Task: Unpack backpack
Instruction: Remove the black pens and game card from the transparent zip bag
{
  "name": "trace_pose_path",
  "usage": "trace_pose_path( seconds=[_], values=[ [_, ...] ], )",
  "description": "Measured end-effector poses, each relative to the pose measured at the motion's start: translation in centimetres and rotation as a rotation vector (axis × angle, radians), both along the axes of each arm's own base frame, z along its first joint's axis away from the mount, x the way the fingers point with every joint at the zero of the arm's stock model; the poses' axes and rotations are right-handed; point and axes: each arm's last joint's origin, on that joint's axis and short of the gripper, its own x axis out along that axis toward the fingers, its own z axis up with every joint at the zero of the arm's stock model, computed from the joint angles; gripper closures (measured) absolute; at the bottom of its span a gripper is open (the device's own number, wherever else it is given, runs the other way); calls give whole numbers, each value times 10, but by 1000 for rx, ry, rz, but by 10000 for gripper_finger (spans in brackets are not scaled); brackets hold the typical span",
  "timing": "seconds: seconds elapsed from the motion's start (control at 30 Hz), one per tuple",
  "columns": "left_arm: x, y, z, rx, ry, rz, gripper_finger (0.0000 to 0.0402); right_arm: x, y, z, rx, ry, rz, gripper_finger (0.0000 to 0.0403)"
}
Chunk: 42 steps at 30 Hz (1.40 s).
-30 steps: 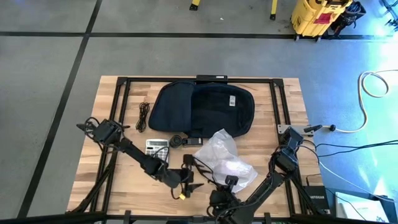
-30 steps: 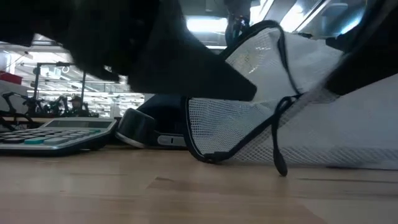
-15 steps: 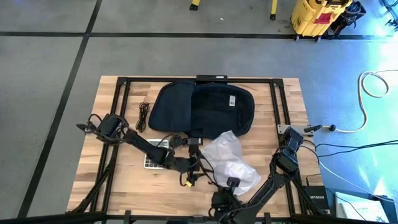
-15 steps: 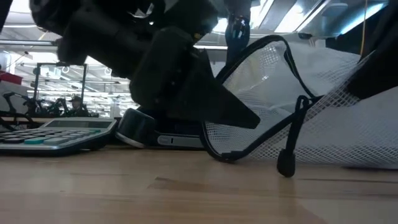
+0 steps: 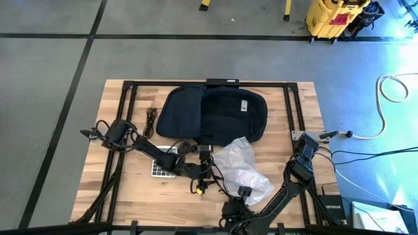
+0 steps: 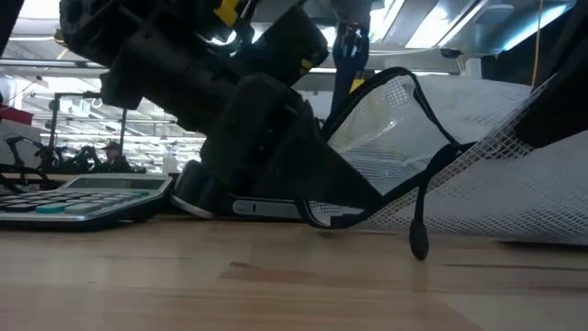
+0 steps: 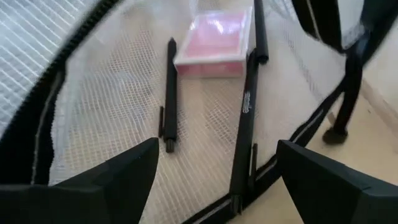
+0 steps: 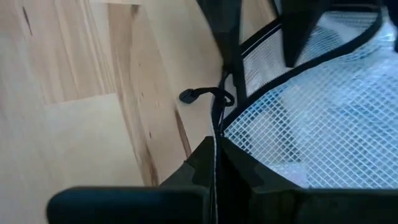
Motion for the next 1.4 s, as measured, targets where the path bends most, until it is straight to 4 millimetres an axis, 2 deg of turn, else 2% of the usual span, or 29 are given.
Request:
trace_pose_path(
  seconds=[0.13, 0.27, 0.33, 0.4, 0.5, 0.6, 0.67, 0.8, 0.93, 1.1, 1.23, 1.4],
  values=[
    [5, -1, -10, 7, 10, 6, 92, 1, 2, 0, 9, -4, 18, 402],
    [7, -2, -12, 4, 9, 7, 92, 2, 3, 0, 48, -21, -15, 402],
    [6, -2, -14, 10, 31, 13, 92, 2, 8, 6, 84, -71, -25, 400],
    [5, -2, -15, 23, 46, 27, 92, 2, 19, 20, 139, -171, -4, 387],
    [6, 1, -15, 31, 52, 43, 92, -6, 28, 40, 194, -220, -19, 347],
    [6, 2, -15, 32, 51, 50, 92, -19, 32, 42, 195, -250, -81, 294],
    [6, 2, -15, 35, 53, 51, 92, -33, 29, 51, 164, -274, -144, 259],
    [5, 2, -16, 39, 62, 51, 92, -59, 30, 69, 191, -466, -191, 206],
    [5, 2, -16, 48, 60, 46, 92, -72, 33, 68, 222, -491, -213, 180],
    [5, 2, -16, 80, 66, 29, 92, -78, 33, 57, 224, -479, -241, 179],
    [3, -2, -17, 122, 79, -1, 92, -95, 13, 45, 258, -508, -415, 195],
    [0, -5, -19, 155, 107, -22, 92, -108, -16, 32, 303, -514, -465, 205]
  ],
)
